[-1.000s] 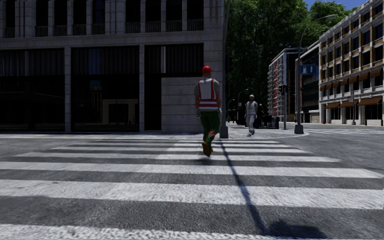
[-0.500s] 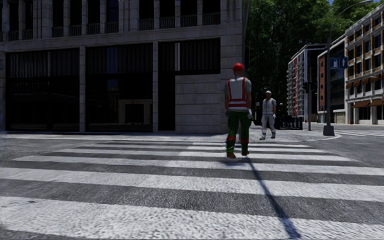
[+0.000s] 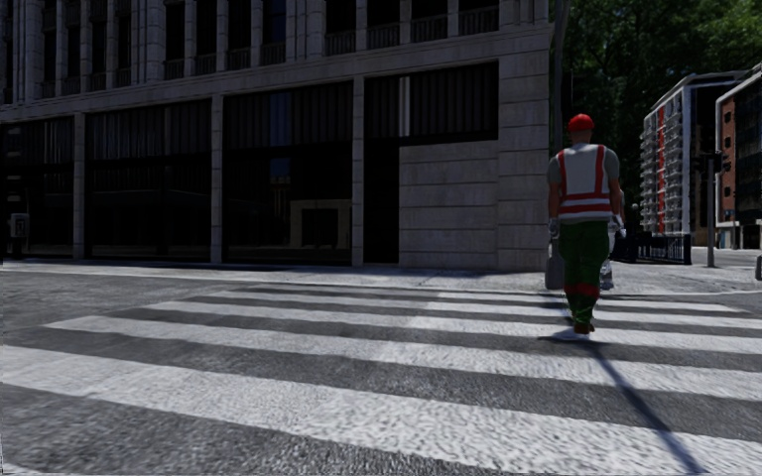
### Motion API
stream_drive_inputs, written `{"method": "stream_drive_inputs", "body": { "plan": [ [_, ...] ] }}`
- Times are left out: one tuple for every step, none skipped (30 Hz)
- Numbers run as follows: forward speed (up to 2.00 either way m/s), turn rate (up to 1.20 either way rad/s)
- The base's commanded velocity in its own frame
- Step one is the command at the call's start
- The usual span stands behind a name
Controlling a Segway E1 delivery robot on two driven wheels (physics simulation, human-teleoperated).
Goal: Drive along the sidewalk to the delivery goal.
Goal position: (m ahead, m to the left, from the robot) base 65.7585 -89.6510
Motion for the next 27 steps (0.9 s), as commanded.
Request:
{"method": "stream_drive_inputs", "body": {
  "plan": [
    [1.73,0.58],
    [1.73,0.58],
    [1.73,0.58],
    [1.74,0.59],
    [1.74,0.59],
    [1.74,0.60],
    [1.74,0.60],
    [1.74,0.60],
    [1.74,0.60],
    [1.74,0.60],
    [1.74,0.60],
    [1.74,0.60],
    [1.74,0.60],
    [1.74,0.60],
    [1.74,0.60],
    [1.74,0.60],
    [1.74,0.61],
    [1.74,0.61],
    [1.74,0.61],
    [1.74,0.61],
    [1.74,0.61],
    [1.74,0.61],
    [1.74,0.61],
    [1.74,0.61],
    [1.74,0.61],
    [1.74,0.61],
    [1.74,0.61]
  ]
}}
